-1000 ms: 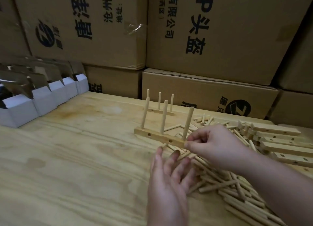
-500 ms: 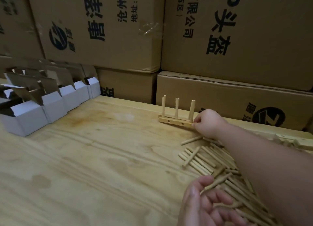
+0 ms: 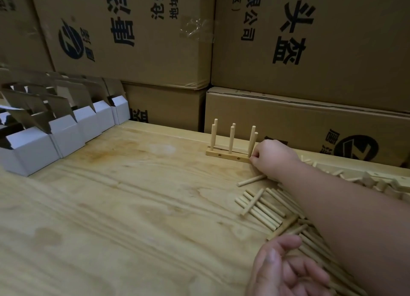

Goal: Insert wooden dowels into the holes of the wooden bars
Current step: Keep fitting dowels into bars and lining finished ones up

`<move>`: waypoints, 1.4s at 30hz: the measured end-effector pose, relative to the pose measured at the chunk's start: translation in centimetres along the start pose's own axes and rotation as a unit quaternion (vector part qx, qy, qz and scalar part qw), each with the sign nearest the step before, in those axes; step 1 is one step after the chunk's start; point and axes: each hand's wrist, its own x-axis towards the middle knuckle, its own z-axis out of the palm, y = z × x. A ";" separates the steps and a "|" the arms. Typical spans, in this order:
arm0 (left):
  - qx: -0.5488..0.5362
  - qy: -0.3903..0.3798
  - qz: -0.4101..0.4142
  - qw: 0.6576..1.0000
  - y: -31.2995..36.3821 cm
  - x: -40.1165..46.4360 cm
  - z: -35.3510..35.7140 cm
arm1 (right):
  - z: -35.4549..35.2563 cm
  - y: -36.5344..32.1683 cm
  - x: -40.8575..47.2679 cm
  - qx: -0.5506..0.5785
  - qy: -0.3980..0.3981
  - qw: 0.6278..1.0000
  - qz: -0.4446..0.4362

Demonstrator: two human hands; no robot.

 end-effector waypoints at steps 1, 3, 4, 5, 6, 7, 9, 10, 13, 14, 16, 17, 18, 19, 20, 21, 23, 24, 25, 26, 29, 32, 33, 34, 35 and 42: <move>-0.002 -0.006 -0.001 1.000 0.0 0.1 0.0 | 0.0 -0.1 0.0 -0.002 0.001 1.000 0.000; 0.008 -0.012 0.008 1.000 -0.3 0.0 0.2 | 0.1 -0.3 0.0 -0.006 0.002 1.000 0.000; 0.011 -0.009 0.008 1.000 -0.5 0.0 0.3 | 0.1 -0.5 0.0 -0.008 0.002 1.000 0.000; 0.010 -0.006 0.004 1.000 -0.6 0.1 0.4 | 0.1 -0.6 0.0 -0.009 0.002 1.000 0.000; 0.010 -0.003 -0.001 1.000 -0.6 0.1 0.5 | 0.2 -0.6 0.1 -0.010 0.002 1.000 0.001; 0.014 0.000 -0.003 1.000 -0.6 0.1 0.6 | 0.2 -0.7 0.2 -0.010 0.004 1.000 0.003; 0.012 -0.003 -0.006 1.000 -0.5 0.0 0.8 | 0.3 -0.7 0.4 -0.010 0.007 1.000 0.006; -0.001 -0.013 -0.008 1.000 -0.6 0.0 0.9 | 0.4 -0.7 0.5 -0.009 0.008 1.000 0.008; -0.057 -0.065 -0.017 0.996 -0.7 -0.3 1.0 | 0.5 -0.5 0.6 -0.002 0.010 1.000 0.011; -0.079 -0.080 -0.017 0.993 -0.7 -0.5 1.1 | 0.4 -0.4 0.5 0.002 0.012 1.000 0.011; -0.115 -0.093 -0.022 0.989 -0.7 -1.1 1.3 | -0.1 -0.3 -0.2 0.017 0.018 1.000 0.010; -0.135 -0.095 -0.022 0.986 -0.8 -1.3 1.3 | -0.6 -0.1 -0.8 0.027 0.023 0.999 0.008; -0.165 -0.095 -0.024 0.981 -0.7 -1.6 1.5 | -1.3 0.1 -1.6 0.040 0.029 0.999 0.005; -0.196 -0.094 -0.025 0.976 -0.8 -2.0 1.7 | -2.0 0.4 -2.5 0.060 0.036 0.998 0.004; -0.225 -0.095 -0.024 0.969 -1.0 -2.4 2.1 | -2.9 0.8 -3.6 0.087 0.044 0.995 0.005; -0.240 -0.091 -0.020 0.966 -1.3 -2.7 2.5 | -3.9 1.2 -5.1 0.120 0.052 0.991 0.010; -0.239 -0.073 -0.007 0.968 -1.5 -3.2 3.3 | -5.9 2.3 -9.0 0.205 0.086 0.974 0.034; -0.232 -0.066 0.003 0.971 -1.6 -3.3 3.5 | -6.7 2.9 -11.6 0.250 0.113 0.960 0.053; -0.223 -0.059 0.015 0.973 -1.7 -3.5 3.8 | -7.4 3.6 -14.5 0.290 0.141 0.944 0.075; -0.213 -0.054 0.027 0.975 -1.8 -3.7 3.9 | -8.0 4.4 -17.8 0.323 0.159 0.928 0.098; -0.186 -0.053 0.059 0.979 -2.2 -4.0 4.1 | -9.9 7.3 -27.1 0.384 0.170 0.894 0.154; -0.133 -0.058 0.081 0.986 -2.6 -4.5 4.5 | -11.4 11.4 -32.8 0.412 0.201 0.862 0.216; -0.104 -0.061 0.084 0.989 -2.7 -4.8 4.8 | -11.8 12.8 -33.9 0.408 0.202 0.858 0.240; -0.070 -0.065 0.087 0.992 -2.8 -5.1 5.1 | -12.1 13.9 -34.7 0.400 0.191 0.858 0.259; -0.038 -0.072 0.091 0.993 -3.0 -5.3 5.4 | -12.3 14.8 -35.3 0.389 0.165 0.865 0.271; 0.102 -0.073 0.120 0.985 -3.6 -5.9 6.1 | -13.3 18.2 -36.3 0.222 -0.044 0.946 0.231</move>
